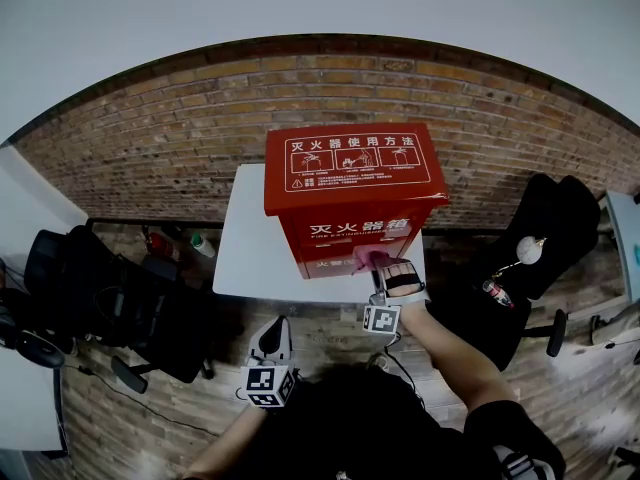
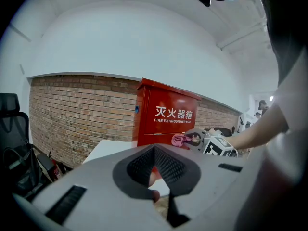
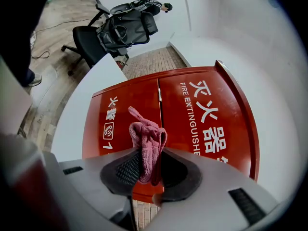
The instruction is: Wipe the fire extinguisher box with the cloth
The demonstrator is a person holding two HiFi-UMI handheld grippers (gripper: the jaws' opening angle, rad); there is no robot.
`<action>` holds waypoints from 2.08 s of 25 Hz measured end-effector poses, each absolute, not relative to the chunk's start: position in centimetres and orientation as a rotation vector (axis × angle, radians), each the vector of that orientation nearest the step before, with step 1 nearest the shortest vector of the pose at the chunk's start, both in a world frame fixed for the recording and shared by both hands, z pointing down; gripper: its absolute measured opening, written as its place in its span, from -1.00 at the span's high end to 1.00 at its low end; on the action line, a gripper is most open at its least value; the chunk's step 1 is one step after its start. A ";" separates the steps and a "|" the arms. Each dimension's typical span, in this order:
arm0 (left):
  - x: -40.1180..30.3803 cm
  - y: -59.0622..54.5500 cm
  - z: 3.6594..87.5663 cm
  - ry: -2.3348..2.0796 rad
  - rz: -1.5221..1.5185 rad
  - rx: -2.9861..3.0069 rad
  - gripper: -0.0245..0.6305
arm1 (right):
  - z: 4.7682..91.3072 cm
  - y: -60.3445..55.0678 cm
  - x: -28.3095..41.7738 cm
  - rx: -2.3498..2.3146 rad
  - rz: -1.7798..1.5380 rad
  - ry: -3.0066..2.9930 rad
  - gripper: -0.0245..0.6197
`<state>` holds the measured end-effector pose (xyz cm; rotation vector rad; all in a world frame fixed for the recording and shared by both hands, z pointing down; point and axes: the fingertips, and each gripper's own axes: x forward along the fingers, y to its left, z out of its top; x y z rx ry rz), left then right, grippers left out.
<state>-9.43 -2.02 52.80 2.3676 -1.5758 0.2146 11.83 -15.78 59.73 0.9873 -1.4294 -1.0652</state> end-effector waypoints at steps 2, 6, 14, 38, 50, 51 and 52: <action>-9.4 -2.0 52.9 -1.572 0.211 2.364 0.82 | 59.4 -15.8 11.9 0.993 -1.071 -1.421 0.61; -9.6 -2.2 53.1 -1.571 0.216 2.372 0.82 | 58.5 -16.0 11.9 1.013 -1.083 -1.409 0.61; -9.4 -2.2 52.9 -1.562 0.203 2.373 0.82 | 56.4 -16.0 11.9 1.036 -1.123 -1.388 0.61; -9.3 -2.1 53.1 -1.556 0.209 2.378 0.82 | 48.8 -15.5 11.6 1.147 -1.199 -1.361 0.61; -8.9 -2.0 53.3 -1.541 0.205 2.377 0.82 | 45.2 -15.4 11.7 1.187 -1.249 -1.339 0.60; -8.9 -2.0 53.2 -1.541 0.206 2.381 0.82 | 45.0 -15.4 11.7 1.188 -1.253 -1.336 0.60; -8.9 -2.0 53.2 -1.542 0.206 2.384 0.82 | 44.8 -15.4 11.7 1.189 -1.256 -1.333 0.60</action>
